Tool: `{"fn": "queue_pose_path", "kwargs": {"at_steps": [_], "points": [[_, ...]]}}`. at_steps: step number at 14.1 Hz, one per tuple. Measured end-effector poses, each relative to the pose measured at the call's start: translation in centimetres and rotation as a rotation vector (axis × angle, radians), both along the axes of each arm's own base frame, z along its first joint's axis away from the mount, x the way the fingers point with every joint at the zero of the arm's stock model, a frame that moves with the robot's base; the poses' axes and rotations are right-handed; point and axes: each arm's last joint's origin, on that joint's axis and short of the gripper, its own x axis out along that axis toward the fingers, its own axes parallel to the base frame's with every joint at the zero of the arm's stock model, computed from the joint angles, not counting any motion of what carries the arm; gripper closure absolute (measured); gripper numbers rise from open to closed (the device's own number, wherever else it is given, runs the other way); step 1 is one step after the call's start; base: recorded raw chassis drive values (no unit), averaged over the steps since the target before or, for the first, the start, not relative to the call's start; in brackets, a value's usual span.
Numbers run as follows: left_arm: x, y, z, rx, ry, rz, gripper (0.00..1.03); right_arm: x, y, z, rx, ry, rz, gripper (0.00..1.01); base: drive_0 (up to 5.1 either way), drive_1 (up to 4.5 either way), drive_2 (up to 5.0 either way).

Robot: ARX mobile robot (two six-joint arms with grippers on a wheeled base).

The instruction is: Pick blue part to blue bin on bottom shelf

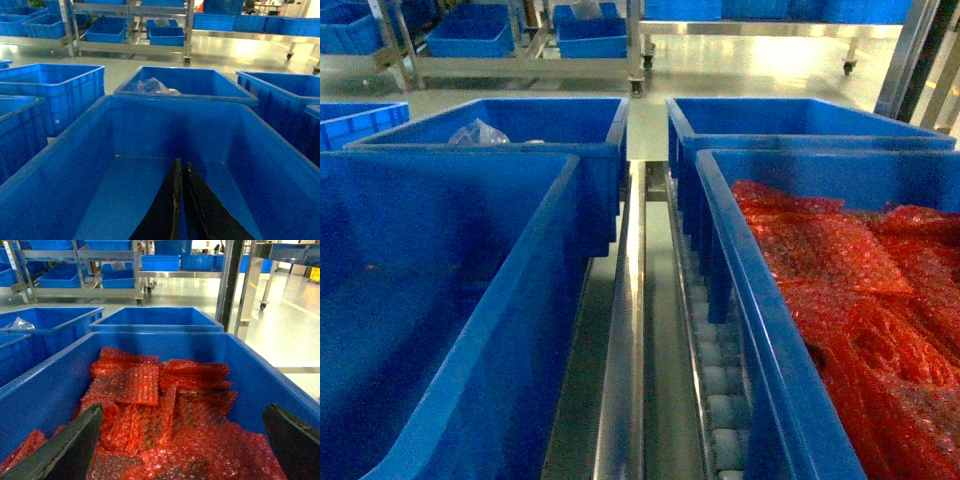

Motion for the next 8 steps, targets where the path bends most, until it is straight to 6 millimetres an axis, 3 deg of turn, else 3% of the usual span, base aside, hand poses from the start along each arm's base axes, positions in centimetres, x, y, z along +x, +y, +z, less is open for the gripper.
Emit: {"fn": "queue_pose_path", "kwargs": {"at_steps": [8], "points": [[-1.3, -0.2, -0.6, 0.002, -0.012, -0.026, 1.01, 0.0, 0.0, 0.0, 0.0, 0.0, 0.0, 0.03, 0.0, 0.0, 0.0]]}}
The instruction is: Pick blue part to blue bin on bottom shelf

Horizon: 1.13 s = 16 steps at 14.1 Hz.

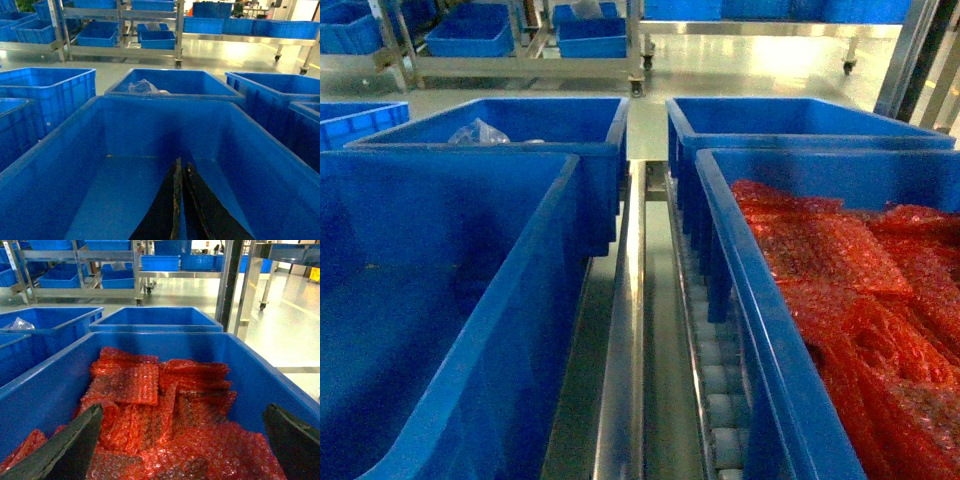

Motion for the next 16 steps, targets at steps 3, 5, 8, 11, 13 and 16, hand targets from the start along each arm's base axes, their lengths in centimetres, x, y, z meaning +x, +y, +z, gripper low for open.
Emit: {"fn": "queue_pose_path", "kwargs": {"at_steps": [3, 5, 8, 11, 13, 16], "points": [[-0.4, 0.0, 0.0, 0.0, -0.005, 0.0, 1.01, 0.0, 0.0, 0.0, 0.0, 0.0, 0.0, 0.03, 0.0, 0.0, 0.0], [-0.6, 0.0, 0.0, 0.0, -0.004, 0.0, 1.01, 0.0, 0.0, 0.0, 0.0, 0.0, 0.0, 0.03, 0.0, 0.0, 0.0], [-0.8, 0.0, 0.0, 0.0, -0.005, 0.0, 1.01, 0.0, 0.0, 0.0, 0.0, 0.0, 0.0, 0.03, 0.0, 0.0, 0.0], [-1.8, 0.0, -0.5, 0.001, 0.03, 0.001, 1.01, 0.0, 0.0, 0.0, 0.0, 0.0, 0.0, 0.03, 0.0, 0.0, 0.0], [-1.9, 0.0, -0.4, 0.002, 0.013, -0.001, 1.01, 0.0, 0.0, 0.0, 0.0, 0.0, 0.0, 0.03, 0.0, 0.0, 0.0], [-1.9, 0.0, -0.3, 0.004, 0.006, 0.0, 0.77, 0.0, 0.0, 0.0, 0.0, 0.0, 0.0, 0.03, 0.0, 0.0, 0.0]]}}
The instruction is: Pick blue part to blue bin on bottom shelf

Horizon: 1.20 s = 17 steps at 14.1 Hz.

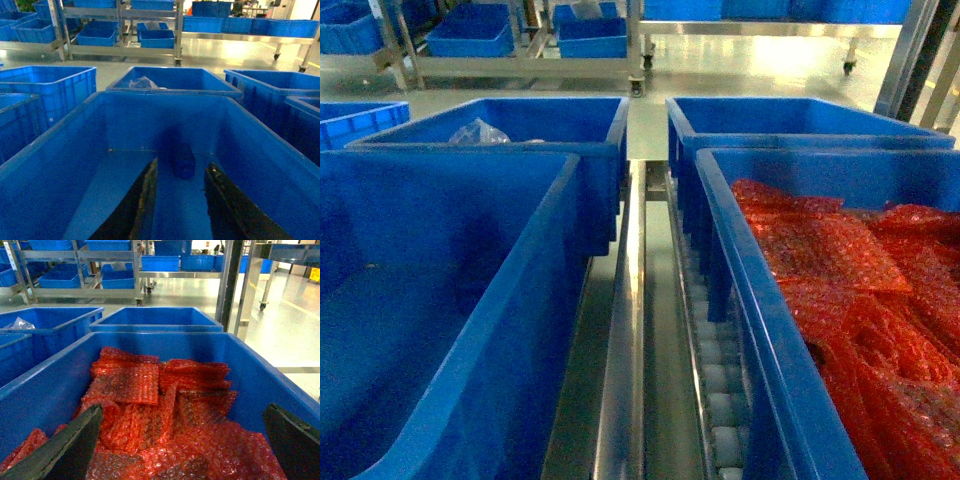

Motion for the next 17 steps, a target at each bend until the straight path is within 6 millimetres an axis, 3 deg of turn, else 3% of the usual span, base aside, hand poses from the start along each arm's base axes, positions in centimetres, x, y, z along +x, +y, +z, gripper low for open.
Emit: {"fn": "queue_pose_path", "kwargs": {"at_steps": [6, 17], "points": [[0.0, 0.0, 0.0, 0.001, 0.0, 0.0, 0.03, 0.0, 0.0, 0.0, 0.0, 0.0, 0.0, 0.03, 0.0, 0.0, 0.0], [0.0, 0.0, 0.0, 0.001, 0.0, 0.0, 0.05, 0.0, 0.0, 0.0, 0.0, 0.0, 0.0, 0.03, 0.0, 0.0, 0.0]]}}
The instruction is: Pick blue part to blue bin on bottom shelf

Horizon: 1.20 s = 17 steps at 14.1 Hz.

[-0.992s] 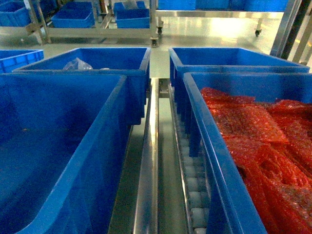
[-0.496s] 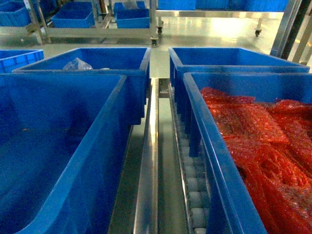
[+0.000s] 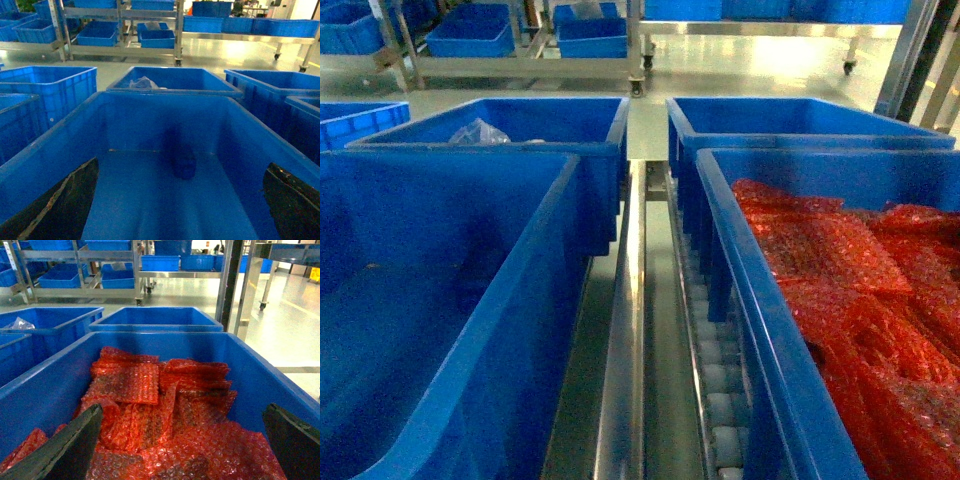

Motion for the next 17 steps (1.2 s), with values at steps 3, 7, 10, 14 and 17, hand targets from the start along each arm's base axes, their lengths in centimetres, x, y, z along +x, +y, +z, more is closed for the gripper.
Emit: {"fn": "queue_pose_path", "kwargs": {"at_steps": [3, 7, 10, 14, 17], "points": [[0.0, 0.0, 0.0, 0.0, 0.0, 0.0, 0.05, 0.0, 0.0, 0.0, 0.0, 0.0, 0.0, 0.03, 0.0, 0.0, 0.0], [0.0, 0.0, 0.0, 0.0, 0.0, 0.0, 0.05, 0.0, 0.0, 0.0, 0.0, 0.0, 0.0, 0.03, 0.0, 0.0, 0.0], [0.0, 0.0, 0.0, 0.0, 0.0, 0.0, 0.05, 0.0, 0.0, 0.0, 0.0, 0.0, 0.0, 0.03, 0.0, 0.0, 0.0], [0.0, 0.0, 0.0, 0.0, 0.0, 0.0, 0.05, 0.0, 0.0, 0.0, 0.0, 0.0, 0.0, 0.03, 0.0, 0.0, 0.0], [0.0, 0.0, 0.0, 0.0, 0.0, 0.0, 0.05, 0.0, 0.0, 0.0, 0.0, 0.0, 0.0, 0.03, 0.0, 0.0, 0.0]]}}
